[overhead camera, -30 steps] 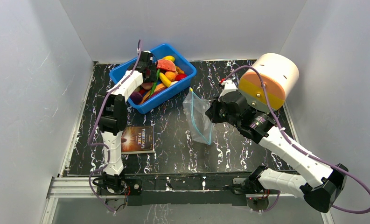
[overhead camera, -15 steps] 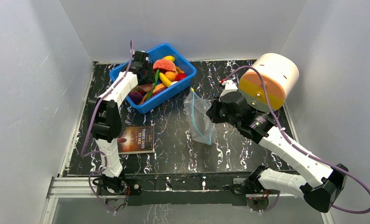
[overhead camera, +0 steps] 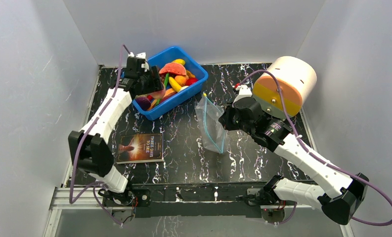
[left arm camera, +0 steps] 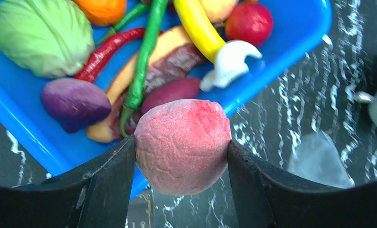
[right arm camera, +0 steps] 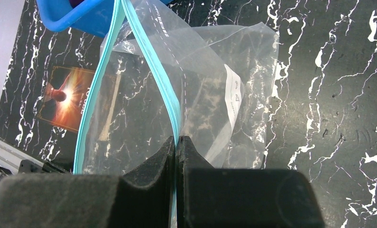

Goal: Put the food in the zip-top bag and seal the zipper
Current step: Pick up the fake fruit from the bin, then place the fake fruit in the zipper food storage bag.

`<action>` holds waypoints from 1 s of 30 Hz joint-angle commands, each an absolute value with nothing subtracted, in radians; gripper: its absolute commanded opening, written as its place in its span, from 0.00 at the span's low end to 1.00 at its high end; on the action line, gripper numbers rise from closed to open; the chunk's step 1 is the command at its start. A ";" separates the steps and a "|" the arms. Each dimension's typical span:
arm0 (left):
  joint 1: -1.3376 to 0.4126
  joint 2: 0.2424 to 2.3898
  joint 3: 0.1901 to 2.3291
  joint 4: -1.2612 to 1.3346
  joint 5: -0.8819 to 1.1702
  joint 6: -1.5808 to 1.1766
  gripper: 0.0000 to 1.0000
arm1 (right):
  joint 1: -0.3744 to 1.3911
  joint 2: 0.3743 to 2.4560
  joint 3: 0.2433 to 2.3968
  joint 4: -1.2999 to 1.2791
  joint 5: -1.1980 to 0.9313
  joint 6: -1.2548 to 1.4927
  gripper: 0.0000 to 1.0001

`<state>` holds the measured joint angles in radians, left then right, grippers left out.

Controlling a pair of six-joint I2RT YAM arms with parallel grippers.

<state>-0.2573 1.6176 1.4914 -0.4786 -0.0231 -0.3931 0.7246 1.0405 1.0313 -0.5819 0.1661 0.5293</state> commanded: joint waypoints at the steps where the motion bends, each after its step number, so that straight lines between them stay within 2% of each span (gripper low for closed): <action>1: -0.261 1.467 1.393 -0.470 0.138 -0.418 0.43 | 0.724 1.043 1.045 -0.572 0.196 0.542 0.00; 12: -0.276 1.201 1.154 -0.312 0.413 -0.544 0.41 | 0.725 1.102 1.037 -0.500 0.107 0.614 0.00; 21: -0.314 1.110 1.132 -0.279 0.530 -0.671 0.38 | 0.725 1.154 1.047 -0.447 0.058 0.649 0.00; 25: -0.385 1.068 1.055 -0.122 0.576 -0.794 0.36 | 0.724 1.163 1.049 -0.426 0.039 0.669 0.00; 30: -0.517 1.096 1.066 -0.054 0.550 -0.825 0.36 | 0.725 1.171 1.055 -0.415 0.025 0.687 0.00</action>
<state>-0.4313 1.0912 1.0561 -0.1696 0.5102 -0.7570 0.7246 1.1713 1.0313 -0.4908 0.0452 0.6621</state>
